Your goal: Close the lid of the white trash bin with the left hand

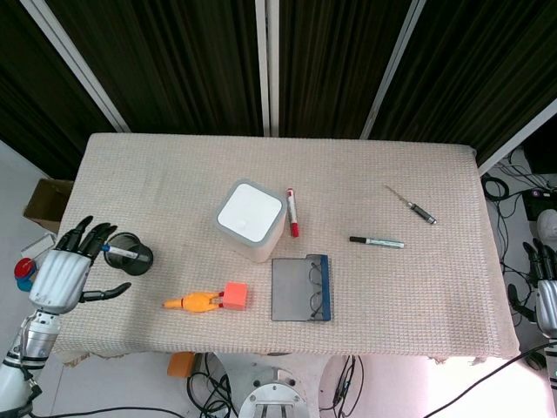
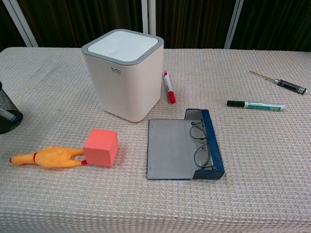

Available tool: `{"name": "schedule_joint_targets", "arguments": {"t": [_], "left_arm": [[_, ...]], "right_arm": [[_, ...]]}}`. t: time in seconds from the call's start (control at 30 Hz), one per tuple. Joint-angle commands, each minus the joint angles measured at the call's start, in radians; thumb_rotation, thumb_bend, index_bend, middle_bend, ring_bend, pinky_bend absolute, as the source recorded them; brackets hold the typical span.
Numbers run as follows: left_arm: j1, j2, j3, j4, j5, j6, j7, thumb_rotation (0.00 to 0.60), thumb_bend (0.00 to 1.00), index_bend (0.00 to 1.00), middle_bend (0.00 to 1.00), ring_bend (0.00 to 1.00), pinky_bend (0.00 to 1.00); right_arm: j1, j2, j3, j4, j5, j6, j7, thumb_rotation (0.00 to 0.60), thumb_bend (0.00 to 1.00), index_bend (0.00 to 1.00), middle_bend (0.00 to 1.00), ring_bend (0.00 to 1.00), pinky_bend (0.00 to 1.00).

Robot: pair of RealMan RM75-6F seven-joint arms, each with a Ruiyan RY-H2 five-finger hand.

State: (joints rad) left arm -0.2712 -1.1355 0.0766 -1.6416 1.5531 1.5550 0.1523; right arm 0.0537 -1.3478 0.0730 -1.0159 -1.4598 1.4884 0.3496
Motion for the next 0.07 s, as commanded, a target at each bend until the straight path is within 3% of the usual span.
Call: {"name": "schedule_joint_targets", "arguments": {"t": [0.03, 0.07], "left_arm": [[0.05, -0.074, 0.028, 0.129, 0.047, 0.039, -0.051, 0.032, 0.0, 0.13, 0.14, 0.03, 0.23], [0.053, -0.084, 0.027, 0.145, 0.048, 0.035, -0.058, 0.031, 0.0, 0.13, 0.14, 0.03, 0.23]], "right_arm": [[-0.008, 0.029, -0.01, -0.05, -0.005, -0.004, -0.032, 0.6, 0.37, 0.0, 0.0, 0.0, 0.0], [-0.007, 0.034, -0.011, -0.062, -0.008, -0.004, -0.039, 0.6, 0.37, 0.0, 0.0, 0.0, 0.0]]}}
